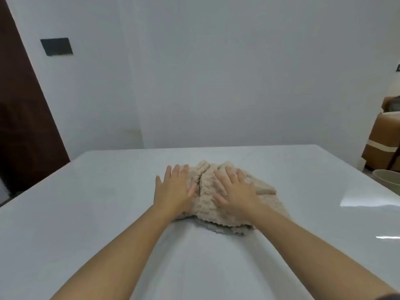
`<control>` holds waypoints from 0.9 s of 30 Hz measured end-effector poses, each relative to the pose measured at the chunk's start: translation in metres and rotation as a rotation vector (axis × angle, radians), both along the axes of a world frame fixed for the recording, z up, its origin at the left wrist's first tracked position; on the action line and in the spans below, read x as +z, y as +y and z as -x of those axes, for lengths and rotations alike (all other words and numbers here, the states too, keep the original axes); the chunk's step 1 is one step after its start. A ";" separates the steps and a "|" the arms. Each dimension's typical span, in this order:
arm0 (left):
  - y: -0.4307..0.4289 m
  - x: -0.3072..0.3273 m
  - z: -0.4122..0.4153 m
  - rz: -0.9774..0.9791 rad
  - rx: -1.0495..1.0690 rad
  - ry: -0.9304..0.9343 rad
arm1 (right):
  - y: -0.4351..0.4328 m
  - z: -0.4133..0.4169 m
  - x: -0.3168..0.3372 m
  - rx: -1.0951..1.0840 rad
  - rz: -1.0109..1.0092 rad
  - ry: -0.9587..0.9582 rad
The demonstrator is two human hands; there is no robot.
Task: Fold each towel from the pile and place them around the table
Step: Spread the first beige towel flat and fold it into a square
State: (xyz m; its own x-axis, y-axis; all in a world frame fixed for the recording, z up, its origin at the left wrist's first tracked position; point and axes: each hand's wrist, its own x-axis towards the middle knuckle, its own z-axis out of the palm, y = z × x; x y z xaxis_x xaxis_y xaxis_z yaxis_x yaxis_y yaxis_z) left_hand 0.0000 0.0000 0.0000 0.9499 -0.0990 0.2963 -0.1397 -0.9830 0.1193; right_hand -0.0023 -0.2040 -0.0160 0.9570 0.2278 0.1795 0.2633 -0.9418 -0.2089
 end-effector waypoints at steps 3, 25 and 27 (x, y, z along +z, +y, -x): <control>0.001 -0.029 -0.013 0.153 -0.044 0.188 | 0.000 -0.011 -0.026 -0.003 -0.020 0.117; -0.002 -0.076 -0.179 0.127 0.021 -0.007 | 0.018 -0.173 -0.053 -0.046 -0.153 0.011; -0.004 -0.075 -0.180 0.181 0.029 -0.086 | 0.018 -0.176 -0.053 -0.045 -0.163 0.006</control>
